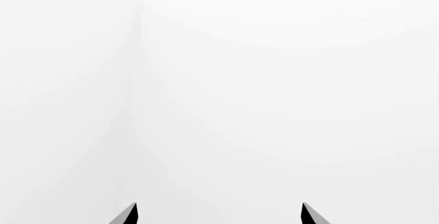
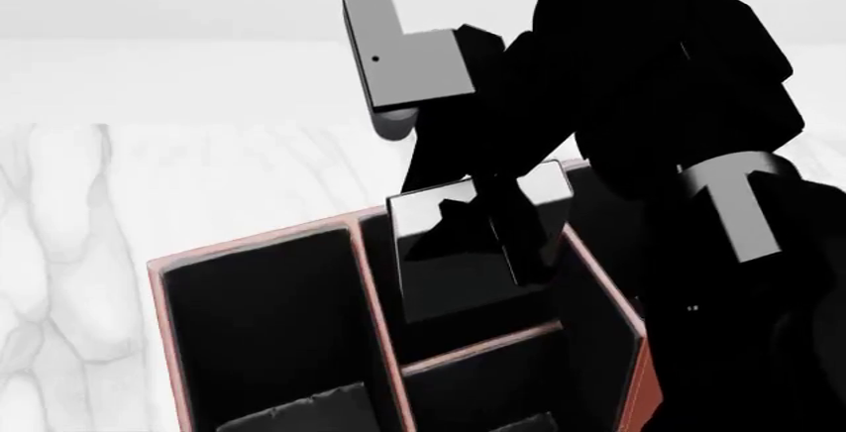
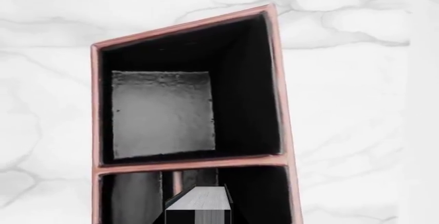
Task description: Pick up the book and place it in the front compartment of the caddy.
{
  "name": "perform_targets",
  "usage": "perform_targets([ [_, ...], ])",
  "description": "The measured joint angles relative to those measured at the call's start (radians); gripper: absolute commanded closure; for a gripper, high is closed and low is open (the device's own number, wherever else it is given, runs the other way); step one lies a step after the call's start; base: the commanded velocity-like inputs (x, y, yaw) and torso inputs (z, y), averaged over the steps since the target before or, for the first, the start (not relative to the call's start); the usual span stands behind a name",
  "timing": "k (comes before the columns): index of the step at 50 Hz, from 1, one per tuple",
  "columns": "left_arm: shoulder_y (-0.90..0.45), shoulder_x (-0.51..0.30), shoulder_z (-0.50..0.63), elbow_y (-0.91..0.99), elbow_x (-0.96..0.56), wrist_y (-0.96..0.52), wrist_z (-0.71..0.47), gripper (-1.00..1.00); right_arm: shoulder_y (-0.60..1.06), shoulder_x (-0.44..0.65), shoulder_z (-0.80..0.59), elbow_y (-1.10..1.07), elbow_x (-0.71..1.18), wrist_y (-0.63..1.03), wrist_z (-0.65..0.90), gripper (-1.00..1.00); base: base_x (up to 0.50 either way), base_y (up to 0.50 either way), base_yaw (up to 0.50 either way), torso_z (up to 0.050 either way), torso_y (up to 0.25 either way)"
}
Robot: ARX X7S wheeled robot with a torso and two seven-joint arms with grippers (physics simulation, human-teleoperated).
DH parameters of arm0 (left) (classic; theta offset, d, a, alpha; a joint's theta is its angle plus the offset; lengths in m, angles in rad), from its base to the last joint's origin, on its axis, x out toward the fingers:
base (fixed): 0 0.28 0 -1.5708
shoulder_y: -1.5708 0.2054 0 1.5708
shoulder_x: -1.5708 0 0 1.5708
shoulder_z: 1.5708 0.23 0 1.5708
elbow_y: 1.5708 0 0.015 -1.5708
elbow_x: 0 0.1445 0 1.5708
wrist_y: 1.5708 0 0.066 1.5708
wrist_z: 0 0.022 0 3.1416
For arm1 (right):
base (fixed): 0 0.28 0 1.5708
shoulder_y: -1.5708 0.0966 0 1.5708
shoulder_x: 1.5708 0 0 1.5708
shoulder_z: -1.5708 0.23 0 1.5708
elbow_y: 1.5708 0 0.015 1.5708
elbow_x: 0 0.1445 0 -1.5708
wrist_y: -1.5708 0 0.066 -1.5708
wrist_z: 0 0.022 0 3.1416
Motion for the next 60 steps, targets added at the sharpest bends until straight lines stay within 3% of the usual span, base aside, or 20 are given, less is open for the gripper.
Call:
perform_targets([
  [23, 0.004, -0.006, 0.004, -0.002, 0.003, 0.002, -0.008, -1.00, -0.014, -0.010, 0.043, 0.000, -0.052, 0.013, 0.000, 1.00, 0.00, 0.00, 0.00, 0.000, 0.001],
  [31, 0.005, -0.014, 0.012, 0.003, 0.011, 0.003, -0.009, -1.00, -0.018, -0.013, 0.088, 0.000, -0.095, 0.011, 0.007, 1.00, 0.00, 0.00, 0.00, 0.000, -0.214],
  [60, 0.014, -0.020, 0.020, 0.005, 0.019, 0.019, -0.016, -1.00, -0.033, -0.015, 0.163, 0.000, -0.191, -0.006, 0.047, 1.00, 0.00, 0.00, 0.00, 0.000, -0.043],
])
